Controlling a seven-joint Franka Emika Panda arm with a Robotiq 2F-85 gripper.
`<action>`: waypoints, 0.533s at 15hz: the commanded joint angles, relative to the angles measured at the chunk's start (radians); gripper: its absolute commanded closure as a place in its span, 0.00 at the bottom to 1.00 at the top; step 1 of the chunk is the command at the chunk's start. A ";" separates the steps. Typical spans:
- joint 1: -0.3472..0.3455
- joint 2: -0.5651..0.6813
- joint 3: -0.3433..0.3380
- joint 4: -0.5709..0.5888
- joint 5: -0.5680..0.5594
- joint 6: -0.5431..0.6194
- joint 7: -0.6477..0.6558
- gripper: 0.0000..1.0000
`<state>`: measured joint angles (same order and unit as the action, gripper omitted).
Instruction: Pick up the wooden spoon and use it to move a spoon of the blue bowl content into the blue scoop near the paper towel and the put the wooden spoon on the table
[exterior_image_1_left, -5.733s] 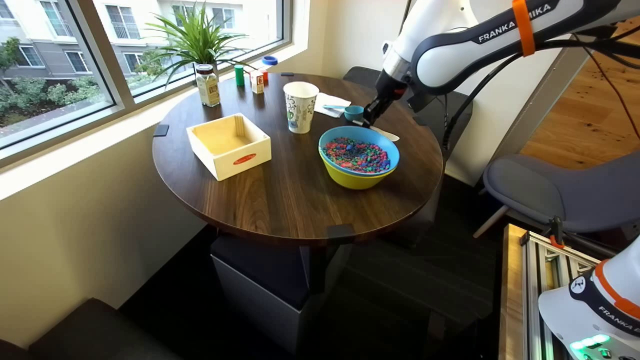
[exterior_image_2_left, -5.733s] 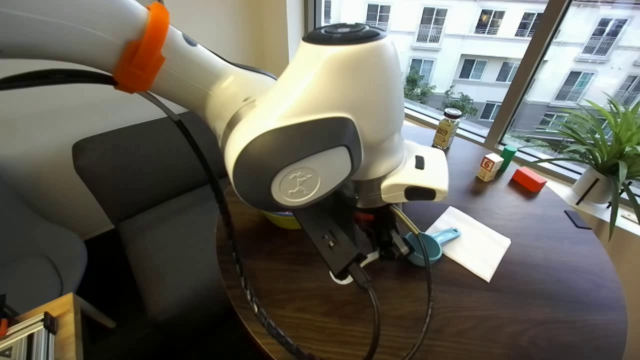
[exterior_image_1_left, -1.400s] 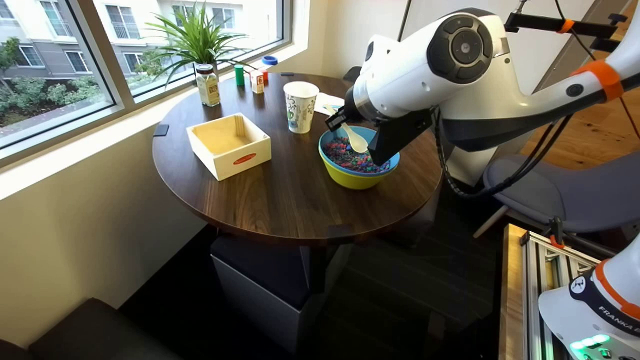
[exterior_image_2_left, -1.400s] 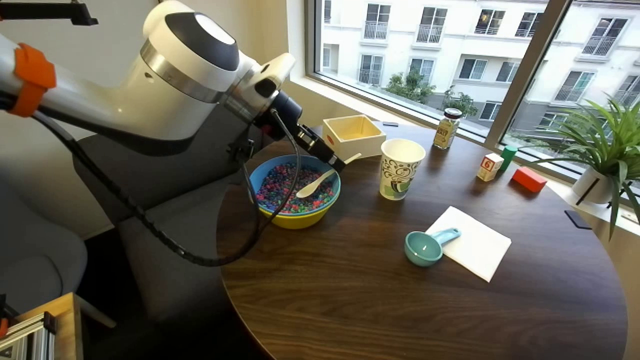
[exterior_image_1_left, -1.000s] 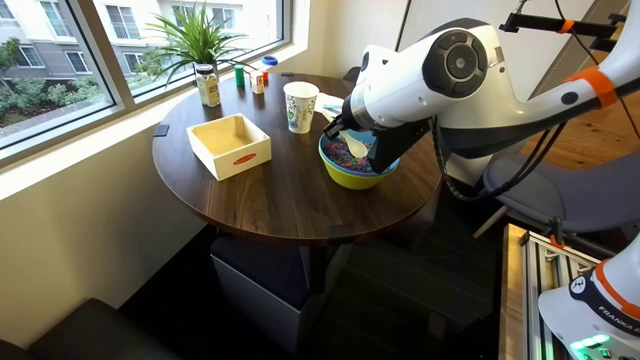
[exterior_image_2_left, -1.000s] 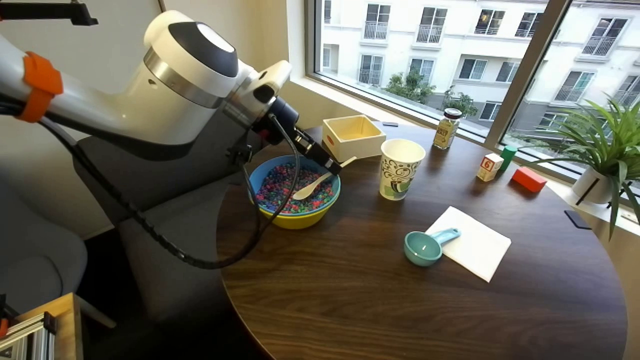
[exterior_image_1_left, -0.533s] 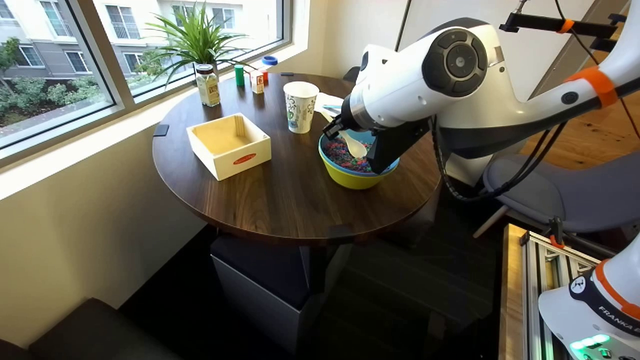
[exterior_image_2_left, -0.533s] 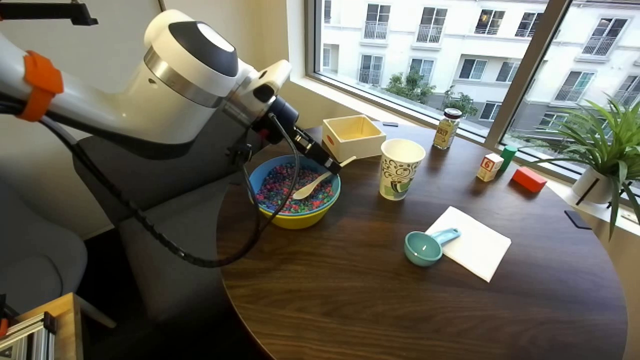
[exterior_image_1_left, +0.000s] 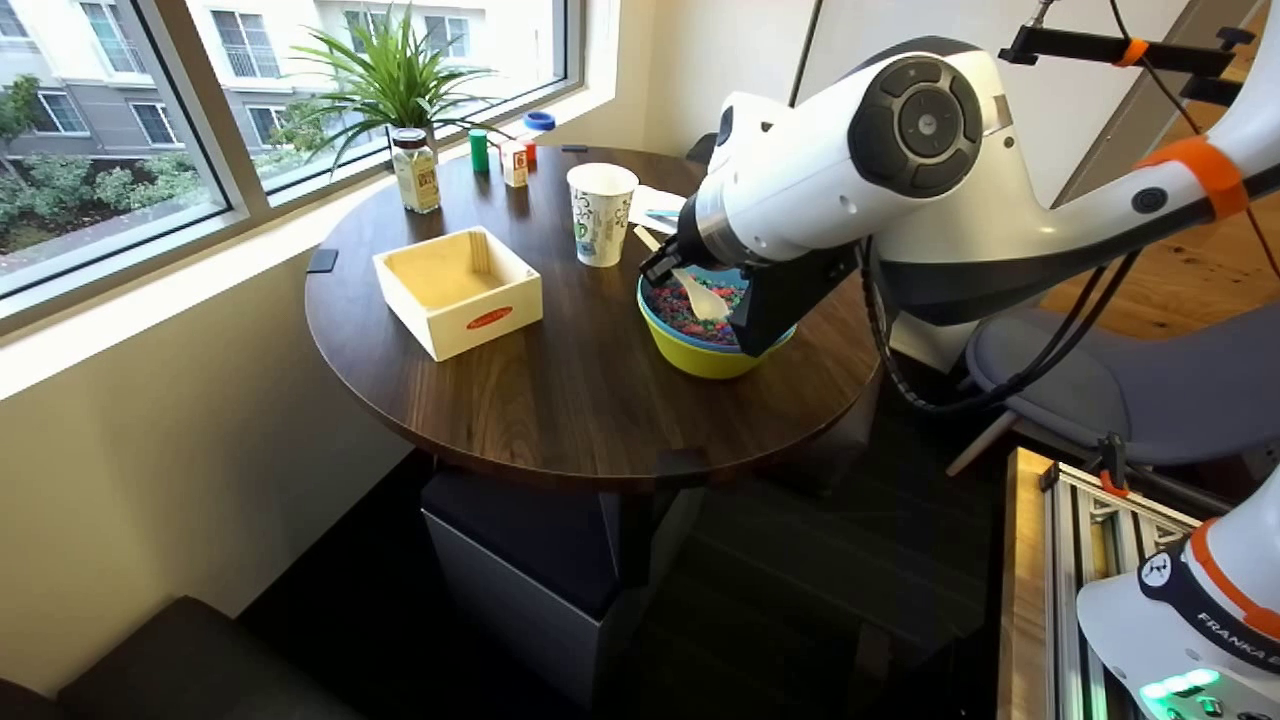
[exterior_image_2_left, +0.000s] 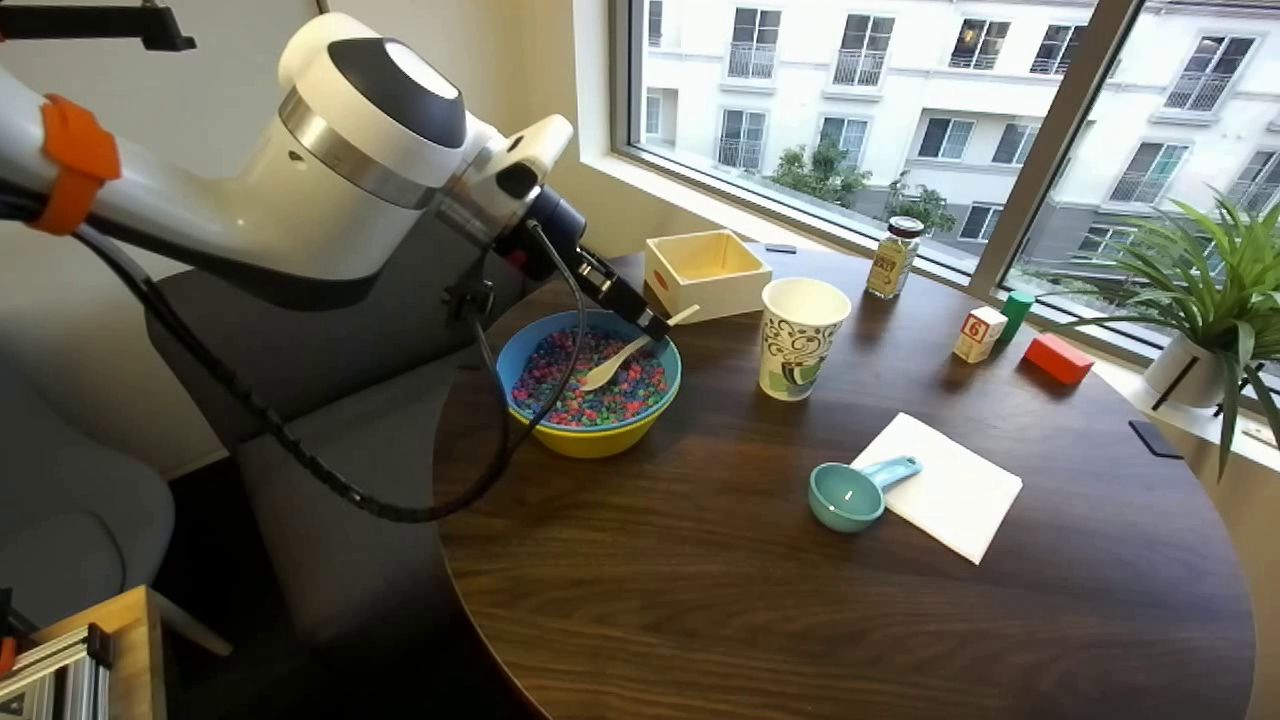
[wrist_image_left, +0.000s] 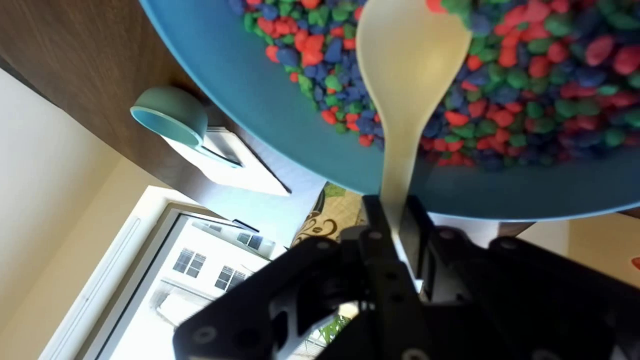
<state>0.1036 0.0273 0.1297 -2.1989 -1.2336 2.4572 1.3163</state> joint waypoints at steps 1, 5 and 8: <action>0.016 -0.004 0.003 -0.011 0.027 -0.003 -0.013 0.97; 0.023 -0.003 0.005 -0.010 0.037 0.001 -0.019 0.97; 0.024 -0.002 0.006 -0.011 0.054 0.005 -0.028 0.97</action>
<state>0.1196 0.0275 0.1349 -2.1996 -1.2175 2.4573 1.3079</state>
